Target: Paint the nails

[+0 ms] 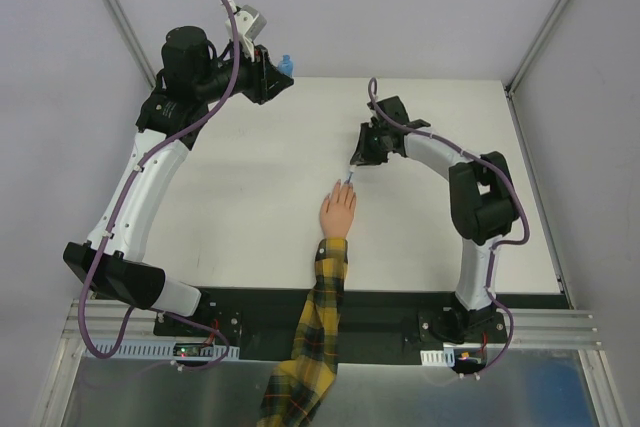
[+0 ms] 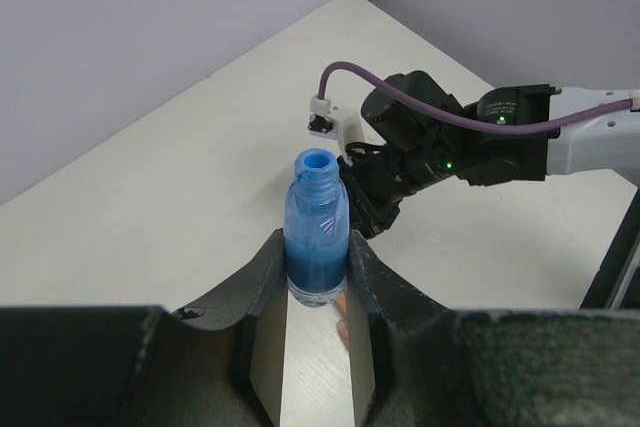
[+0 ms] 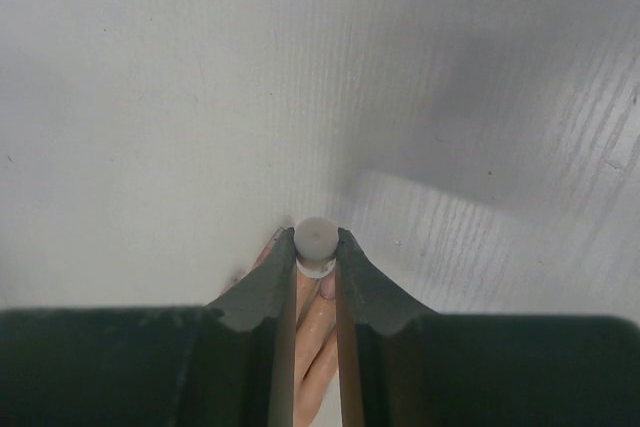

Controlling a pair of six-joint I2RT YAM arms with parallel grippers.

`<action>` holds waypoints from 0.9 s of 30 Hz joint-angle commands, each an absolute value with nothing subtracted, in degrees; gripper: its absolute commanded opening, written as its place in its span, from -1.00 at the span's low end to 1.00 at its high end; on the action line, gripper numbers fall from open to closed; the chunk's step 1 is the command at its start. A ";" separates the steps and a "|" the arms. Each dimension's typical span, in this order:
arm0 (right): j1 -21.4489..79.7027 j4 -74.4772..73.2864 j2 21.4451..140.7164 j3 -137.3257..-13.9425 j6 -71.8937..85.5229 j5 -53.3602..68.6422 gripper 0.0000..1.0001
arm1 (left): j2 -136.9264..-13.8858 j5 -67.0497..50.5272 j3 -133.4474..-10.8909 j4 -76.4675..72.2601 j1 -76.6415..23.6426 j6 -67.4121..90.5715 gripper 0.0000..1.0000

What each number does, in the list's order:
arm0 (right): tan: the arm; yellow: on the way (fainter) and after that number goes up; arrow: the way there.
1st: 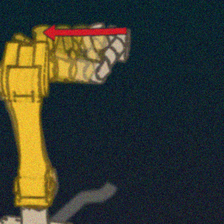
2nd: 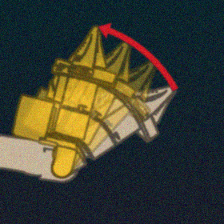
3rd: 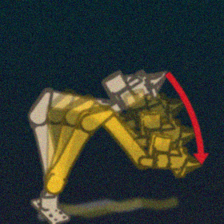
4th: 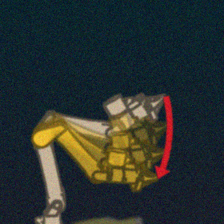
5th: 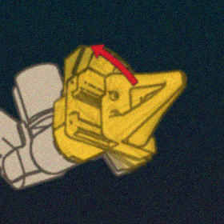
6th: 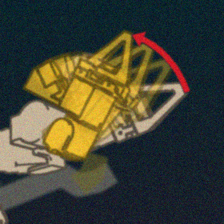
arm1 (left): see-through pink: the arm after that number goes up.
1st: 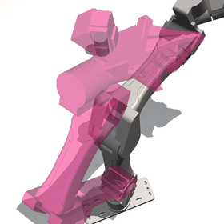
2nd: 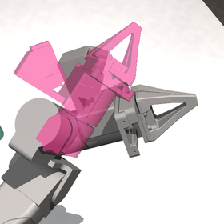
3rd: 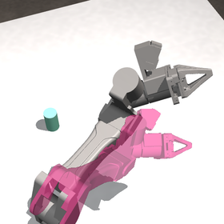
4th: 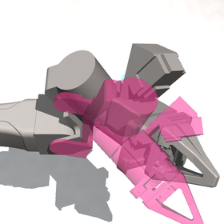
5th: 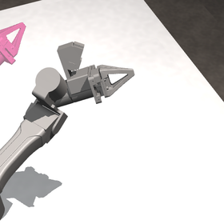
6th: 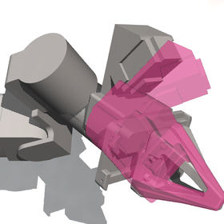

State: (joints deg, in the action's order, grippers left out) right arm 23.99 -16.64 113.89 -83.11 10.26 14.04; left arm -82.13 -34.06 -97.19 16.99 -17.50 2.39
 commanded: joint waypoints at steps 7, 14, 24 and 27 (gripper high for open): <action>24.26 -17.84 114.87 -86.04 9.93 13.01 -0.99 | -80.86 -35.42 -97.73 13.98 -16.61 2.81 -1.00; 24.26 -16.97 115.49 -86.57 8.79 14.93 -0.99 | -81.12 -35.51 -97.82 13.89 -16.61 2.90 -1.00; 23.47 -13.36 114.79 -84.11 10.63 16.70 -0.99 | -81.39 -35.77 -98.00 13.80 -16.61 3.16 -1.00; 23.55 -15.11 114.70 -84.55 10.63 14.68 -0.99 | -81.30 -35.68 -98.17 13.80 -16.61 3.08 -1.00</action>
State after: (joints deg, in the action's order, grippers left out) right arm 23.75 -15.00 115.22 -83.92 10.09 15.68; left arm -82.13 -34.13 -97.19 16.95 -17.15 2.48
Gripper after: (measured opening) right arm 0.180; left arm 0.226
